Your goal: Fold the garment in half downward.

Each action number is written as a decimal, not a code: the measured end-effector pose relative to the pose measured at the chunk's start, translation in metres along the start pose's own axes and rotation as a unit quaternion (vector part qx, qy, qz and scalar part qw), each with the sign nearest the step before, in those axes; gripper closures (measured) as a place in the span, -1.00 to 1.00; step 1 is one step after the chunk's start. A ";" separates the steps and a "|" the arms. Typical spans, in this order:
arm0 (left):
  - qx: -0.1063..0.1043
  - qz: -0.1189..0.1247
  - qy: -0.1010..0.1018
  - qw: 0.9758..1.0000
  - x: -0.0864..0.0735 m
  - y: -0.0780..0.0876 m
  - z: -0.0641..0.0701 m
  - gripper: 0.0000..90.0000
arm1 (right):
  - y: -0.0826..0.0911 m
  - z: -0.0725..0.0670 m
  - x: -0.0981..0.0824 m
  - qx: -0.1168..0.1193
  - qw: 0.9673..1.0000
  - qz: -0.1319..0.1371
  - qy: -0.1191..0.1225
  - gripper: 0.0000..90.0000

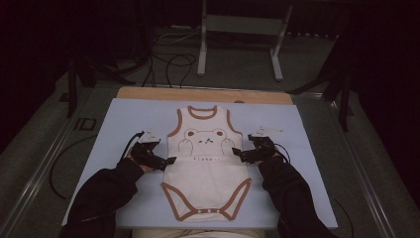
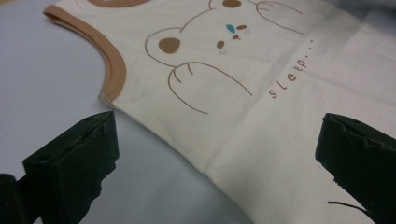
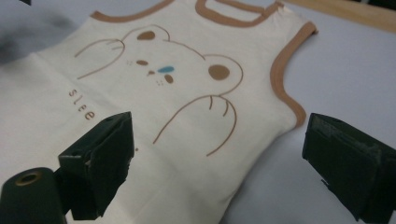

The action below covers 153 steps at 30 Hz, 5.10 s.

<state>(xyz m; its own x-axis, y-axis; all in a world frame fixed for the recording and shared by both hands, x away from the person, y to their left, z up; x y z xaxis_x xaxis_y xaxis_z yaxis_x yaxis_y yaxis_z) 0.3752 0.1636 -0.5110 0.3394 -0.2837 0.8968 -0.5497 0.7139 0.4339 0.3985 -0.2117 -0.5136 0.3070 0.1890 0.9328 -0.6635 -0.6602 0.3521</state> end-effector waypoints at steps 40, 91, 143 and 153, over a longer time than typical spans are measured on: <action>0.064 -0.061 0.021 0.996 -0.013 -0.029 -0.006 0.18 | -0.019 0.002 -0.016 -0.043 0.994 -0.098 -0.009 0.77; 0.048 -0.007 0.026 0.999 0.017 0.001 0.013 1.00 | 0.012 -0.011 0.011 -0.024 0.998 -0.062 0.002 1.00; -0.013 -0.084 0.024 0.996 -0.049 0.049 0.096 0.99 | 0.087 -0.088 -0.052 0.034 0.993 -0.108 0.011 0.99; -0.009 -0.086 0.019 0.996 -0.050 0.049 0.097 0.95 | 0.086 -0.087 -0.056 0.037 0.994 -0.107 0.008 0.94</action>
<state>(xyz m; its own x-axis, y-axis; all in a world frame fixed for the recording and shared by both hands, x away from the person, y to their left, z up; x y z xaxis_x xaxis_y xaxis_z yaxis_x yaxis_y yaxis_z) 0.2577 0.1509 -0.5260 0.4556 -0.3794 0.8053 -0.4669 0.6684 0.5791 0.2647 -0.2161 -0.5289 0.4247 0.3417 0.8384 -0.5320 -0.6550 0.5365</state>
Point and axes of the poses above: each handheld gripper's, and its own axes: y roughly backward along the jaws, x roughly out of its top, z roughly to its right, the point moved 2 cm from there along -y, roughly forward along the jaws, and after that the axes turned 14 degrees about z, right-handed, at the moved point
